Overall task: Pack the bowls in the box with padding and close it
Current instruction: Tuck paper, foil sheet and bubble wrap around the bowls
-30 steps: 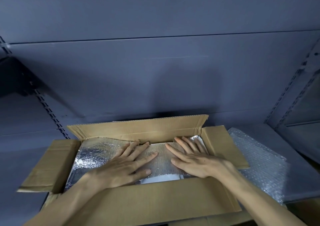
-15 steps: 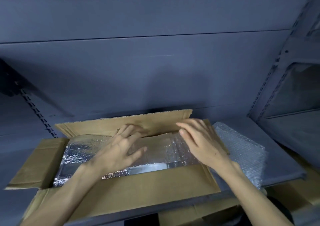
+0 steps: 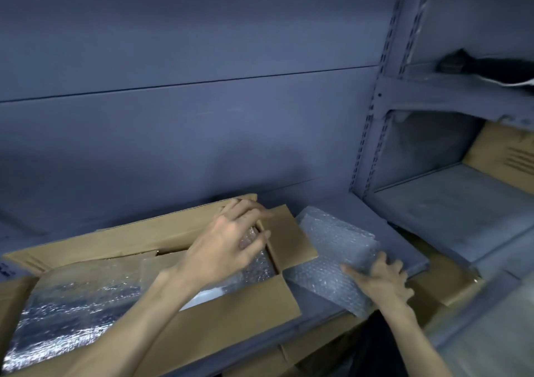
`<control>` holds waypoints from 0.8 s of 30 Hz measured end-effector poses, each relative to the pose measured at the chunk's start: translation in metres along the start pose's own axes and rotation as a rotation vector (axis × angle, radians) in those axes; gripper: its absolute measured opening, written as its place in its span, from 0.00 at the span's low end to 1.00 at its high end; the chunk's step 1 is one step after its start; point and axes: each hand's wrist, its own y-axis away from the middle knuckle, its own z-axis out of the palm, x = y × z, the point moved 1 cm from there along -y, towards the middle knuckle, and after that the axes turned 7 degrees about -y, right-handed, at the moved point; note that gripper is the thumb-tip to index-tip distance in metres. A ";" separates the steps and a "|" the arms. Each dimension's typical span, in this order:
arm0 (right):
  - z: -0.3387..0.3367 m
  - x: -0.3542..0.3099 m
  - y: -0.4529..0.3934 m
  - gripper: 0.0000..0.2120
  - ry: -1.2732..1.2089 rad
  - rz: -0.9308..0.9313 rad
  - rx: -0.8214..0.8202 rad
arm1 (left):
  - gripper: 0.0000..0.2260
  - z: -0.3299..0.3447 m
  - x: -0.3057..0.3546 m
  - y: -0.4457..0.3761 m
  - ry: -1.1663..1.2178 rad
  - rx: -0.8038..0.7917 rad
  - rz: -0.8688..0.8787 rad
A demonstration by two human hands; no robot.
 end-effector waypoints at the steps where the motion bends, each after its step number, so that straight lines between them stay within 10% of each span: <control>1: 0.001 0.001 0.001 0.49 -0.052 -0.014 -0.005 | 0.13 0.001 0.003 -0.003 -0.004 -0.013 0.004; 13: -0.040 -0.072 0.057 0.03 -0.606 -0.589 0.233 | 0.12 -0.017 0.009 -0.010 0.084 0.107 -0.218; 19: -0.069 -0.143 0.125 0.11 -0.754 -0.998 -0.129 | 0.15 -0.035 0.000 0.013 0.298 0.246 -0.565; 24: -0.062 -0.173 0.154 0.29 -1.116 -0.912 -0.837 | 0.23 -0.055 0.000 0.040 0.873 0.414 -0.865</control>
